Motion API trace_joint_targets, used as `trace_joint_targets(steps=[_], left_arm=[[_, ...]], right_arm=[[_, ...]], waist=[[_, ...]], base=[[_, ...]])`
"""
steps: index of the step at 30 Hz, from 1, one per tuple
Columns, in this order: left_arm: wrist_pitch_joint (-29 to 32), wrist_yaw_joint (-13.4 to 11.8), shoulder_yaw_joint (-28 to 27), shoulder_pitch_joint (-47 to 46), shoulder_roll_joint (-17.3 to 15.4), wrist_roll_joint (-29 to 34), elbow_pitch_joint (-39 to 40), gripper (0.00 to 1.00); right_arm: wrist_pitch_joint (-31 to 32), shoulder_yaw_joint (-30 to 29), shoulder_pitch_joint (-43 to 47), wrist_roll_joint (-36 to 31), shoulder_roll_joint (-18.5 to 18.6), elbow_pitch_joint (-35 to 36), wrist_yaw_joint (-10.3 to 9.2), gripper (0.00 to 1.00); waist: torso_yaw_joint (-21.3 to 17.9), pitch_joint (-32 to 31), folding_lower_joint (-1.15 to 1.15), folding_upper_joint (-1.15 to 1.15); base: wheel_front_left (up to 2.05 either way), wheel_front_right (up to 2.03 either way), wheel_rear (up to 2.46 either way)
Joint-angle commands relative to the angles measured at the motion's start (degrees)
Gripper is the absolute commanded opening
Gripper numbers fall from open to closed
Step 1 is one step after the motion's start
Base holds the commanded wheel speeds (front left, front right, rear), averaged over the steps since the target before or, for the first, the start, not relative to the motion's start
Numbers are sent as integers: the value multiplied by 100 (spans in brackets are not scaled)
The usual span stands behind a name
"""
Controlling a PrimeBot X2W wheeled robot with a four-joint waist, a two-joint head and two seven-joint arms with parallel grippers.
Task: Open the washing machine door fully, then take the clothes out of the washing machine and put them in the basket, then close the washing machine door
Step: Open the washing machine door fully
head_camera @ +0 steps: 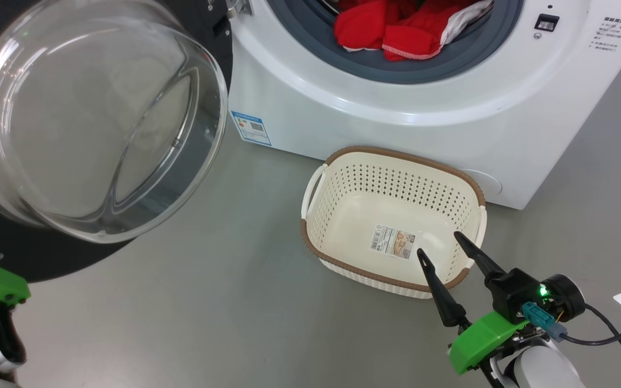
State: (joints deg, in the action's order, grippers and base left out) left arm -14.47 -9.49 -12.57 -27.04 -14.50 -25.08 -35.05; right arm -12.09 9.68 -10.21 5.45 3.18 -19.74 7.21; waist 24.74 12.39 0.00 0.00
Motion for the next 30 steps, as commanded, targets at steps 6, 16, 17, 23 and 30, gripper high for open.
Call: trace_joint_targets(steps=[6,16,17,23,30], left_arm=[[-52,193,-224,98,-224,408,650,100],[-52,1026,-63,532,104,266,2314,100],[-52,1165,-23,576,118,230,2469,100],[-52,1574,363,892,144,34,3026,100],[77,1655,759,1226,96,-157,3252,100]], right_arm=[[-71,81,-205,100,-30,40,28,100],[-219,-93,-286,207,-30,-12,28,100],[-230,-127,-301,205,-30,-16,28,100],[-276,-307,-375,248,-30,-27,28,100],[-288,-559,-382,324,-30,189,28,100]], waist=[[-86,-137,0,0],[-443,-391,0,0],[-493,-411,0,0],[-857,-534,0,0],[-1335,-570,0,0]], base=[[0,0,0],[0,0,0],[0,0,0],[0,0,0],[0,0,0]])
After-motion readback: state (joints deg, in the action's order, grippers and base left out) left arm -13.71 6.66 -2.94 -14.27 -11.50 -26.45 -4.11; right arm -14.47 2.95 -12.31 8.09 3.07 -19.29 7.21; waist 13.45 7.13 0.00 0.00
